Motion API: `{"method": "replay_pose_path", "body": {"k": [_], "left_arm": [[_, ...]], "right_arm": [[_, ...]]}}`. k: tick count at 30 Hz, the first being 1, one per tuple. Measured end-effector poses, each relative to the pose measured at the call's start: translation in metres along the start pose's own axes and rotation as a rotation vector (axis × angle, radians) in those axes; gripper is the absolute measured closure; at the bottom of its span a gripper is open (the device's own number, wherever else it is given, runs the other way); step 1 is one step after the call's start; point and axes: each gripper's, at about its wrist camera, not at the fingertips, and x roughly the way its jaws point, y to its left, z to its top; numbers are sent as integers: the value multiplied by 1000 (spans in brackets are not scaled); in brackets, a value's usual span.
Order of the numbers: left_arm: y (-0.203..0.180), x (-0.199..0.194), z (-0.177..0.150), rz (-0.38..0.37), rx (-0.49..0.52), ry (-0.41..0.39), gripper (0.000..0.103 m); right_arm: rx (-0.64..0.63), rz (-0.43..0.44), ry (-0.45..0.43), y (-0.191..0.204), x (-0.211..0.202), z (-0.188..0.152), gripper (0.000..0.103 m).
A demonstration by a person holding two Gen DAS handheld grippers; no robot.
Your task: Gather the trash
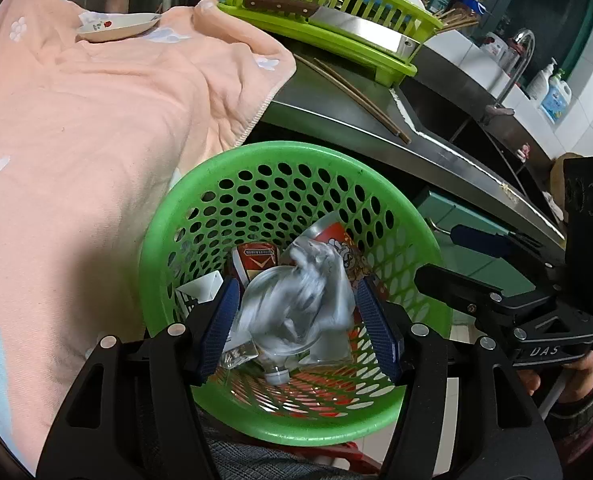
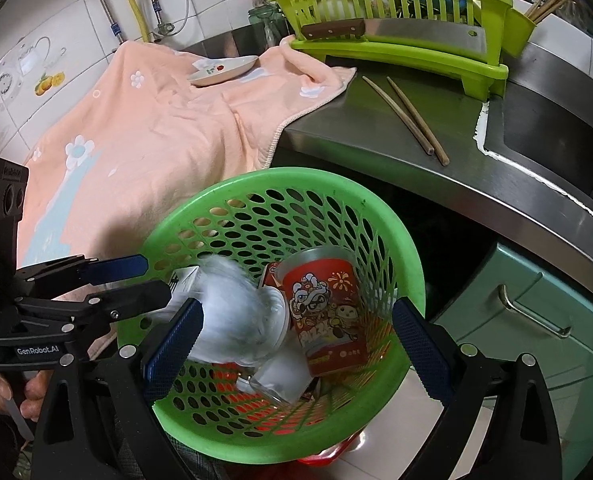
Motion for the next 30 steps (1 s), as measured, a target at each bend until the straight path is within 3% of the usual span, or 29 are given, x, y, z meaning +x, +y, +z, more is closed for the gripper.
{"method": "replay_pose_path", "body": {"k": [11,15,21,25,30], "left_arm": [[15,-36,5,57,-27,-85,39],[24,-55,7,103,-40,-132,31],[43,-85,8,184,-75,-195,30],[55,-103,5,243,-94,-237,20],[69,-127,1,317,-120,-280,15]], "right_arm": [[-41,35,-7,21,-1,5,11],[-59,51,-18,33,-3,9,11],[-95,81,-34,55,-3,19,11],[-126,94,-39,71,-2,26,11],[-153,127,-47,93,1,35,11]]}}
